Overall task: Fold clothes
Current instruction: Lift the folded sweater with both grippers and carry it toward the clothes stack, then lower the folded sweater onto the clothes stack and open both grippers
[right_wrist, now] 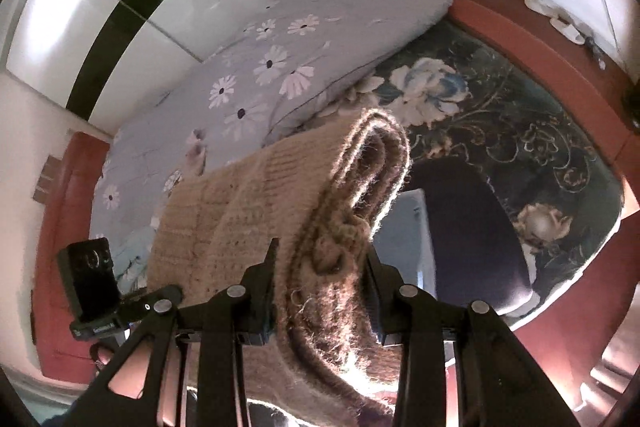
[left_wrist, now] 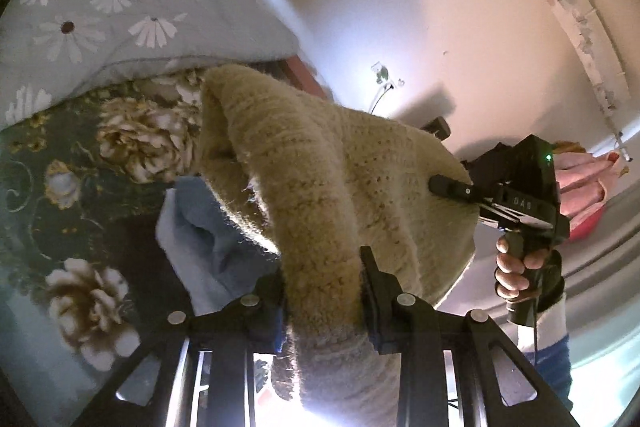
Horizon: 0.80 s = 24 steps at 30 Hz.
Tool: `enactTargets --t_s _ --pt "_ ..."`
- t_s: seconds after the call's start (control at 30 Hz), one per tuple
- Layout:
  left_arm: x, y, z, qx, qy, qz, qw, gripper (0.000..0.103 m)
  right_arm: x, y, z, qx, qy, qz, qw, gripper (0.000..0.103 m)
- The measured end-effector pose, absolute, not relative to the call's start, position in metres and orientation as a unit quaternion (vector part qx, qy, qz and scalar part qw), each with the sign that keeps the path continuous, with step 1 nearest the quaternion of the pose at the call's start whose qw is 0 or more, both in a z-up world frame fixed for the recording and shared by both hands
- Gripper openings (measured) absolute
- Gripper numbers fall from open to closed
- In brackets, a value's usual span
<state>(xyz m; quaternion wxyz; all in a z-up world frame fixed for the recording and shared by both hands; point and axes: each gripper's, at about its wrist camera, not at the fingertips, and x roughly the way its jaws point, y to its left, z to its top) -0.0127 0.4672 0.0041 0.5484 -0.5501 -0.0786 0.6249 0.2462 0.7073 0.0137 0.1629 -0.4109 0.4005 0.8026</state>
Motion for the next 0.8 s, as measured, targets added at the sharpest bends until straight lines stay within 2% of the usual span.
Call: enactTargets --t_s 0.17,0.27,0.37,0.63,0.73,0.8 --pt "-0.015 0.478 -0.037 -0.567 -0.062 0.634 0.522 0.032 0.256 0.735 -0.057 -0.412 0.453 0.772 0.174 0.039" --pt "-0.016 0.480 -0.057 -0.576 -0.063 0.628 0.519 0.035 0.268 0.746 -0.092 -0.391 0.497 0.756 0.170 0.040" --pt "-0.016 0.484 -0.069 -0.576 -0.057 0.629 0.519 0.038 0.278 0.750 -0.106 -0.372 0.510 0.757 0.168 0.042" --pt "-0.011 0.489 -0.060 -0.569 -0.042 0.637 0.519 0.041 0.277 0.746 -0.098 -0.382 0.487 0.762 0.192 0.044" --pt "-0.011 0.486 -0.047 -0.563 -0.029 0.645 0.516 0.045 0.271 0.740 -0.086 -0.399 0.453 0.769 0.210 0.046" --pt "-0.012 0.481 -0.037 -0.555 -0.019 0.659 0.507 0.052 0.270 0.737 -0.076 -0.409 0.428 0.773 0.226 0.047"
